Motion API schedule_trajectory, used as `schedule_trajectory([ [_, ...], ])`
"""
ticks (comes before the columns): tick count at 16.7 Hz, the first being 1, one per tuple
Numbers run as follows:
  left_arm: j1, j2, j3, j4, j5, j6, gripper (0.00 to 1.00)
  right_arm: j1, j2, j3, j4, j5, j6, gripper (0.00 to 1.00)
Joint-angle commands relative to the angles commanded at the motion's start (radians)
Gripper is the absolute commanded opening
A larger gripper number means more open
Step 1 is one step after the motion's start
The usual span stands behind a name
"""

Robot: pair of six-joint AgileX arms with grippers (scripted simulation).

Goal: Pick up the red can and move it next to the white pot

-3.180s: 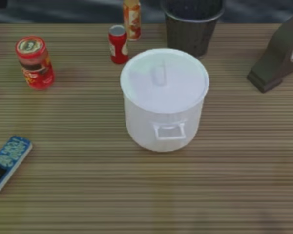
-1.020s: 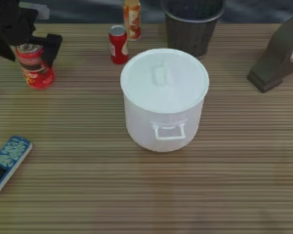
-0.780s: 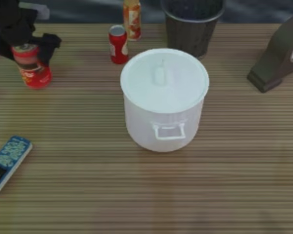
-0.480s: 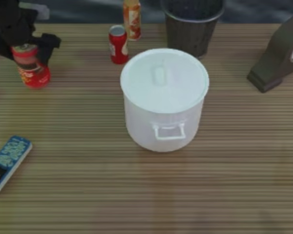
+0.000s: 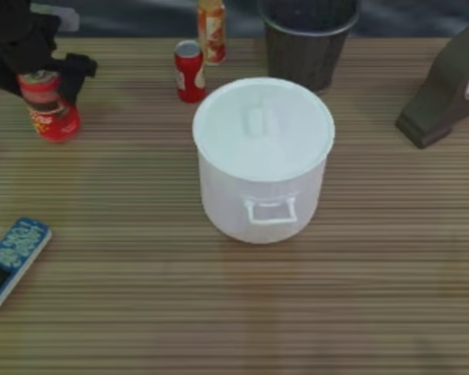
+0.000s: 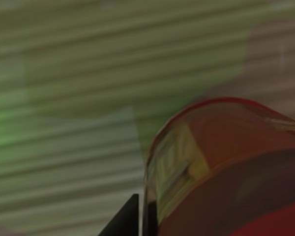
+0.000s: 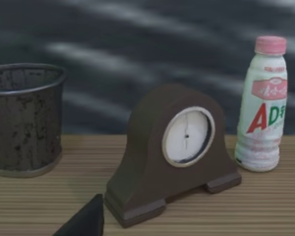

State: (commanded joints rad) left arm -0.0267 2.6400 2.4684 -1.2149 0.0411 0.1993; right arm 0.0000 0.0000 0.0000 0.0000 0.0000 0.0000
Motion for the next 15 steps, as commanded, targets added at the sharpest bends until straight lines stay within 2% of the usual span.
schedule_trajectory([
  [7,0.002,-0.039,-0.039,0.002,-0.001,0.0,0.0,0.0,0.0,0.0,0.0,0.0,0.0,1.0],
  [15,0.016,-0.443,-0.451,0.008,-0.005,0.0,0.0,0.0,0.0,0.0,0.0,0.0,0.0,1.0],
])
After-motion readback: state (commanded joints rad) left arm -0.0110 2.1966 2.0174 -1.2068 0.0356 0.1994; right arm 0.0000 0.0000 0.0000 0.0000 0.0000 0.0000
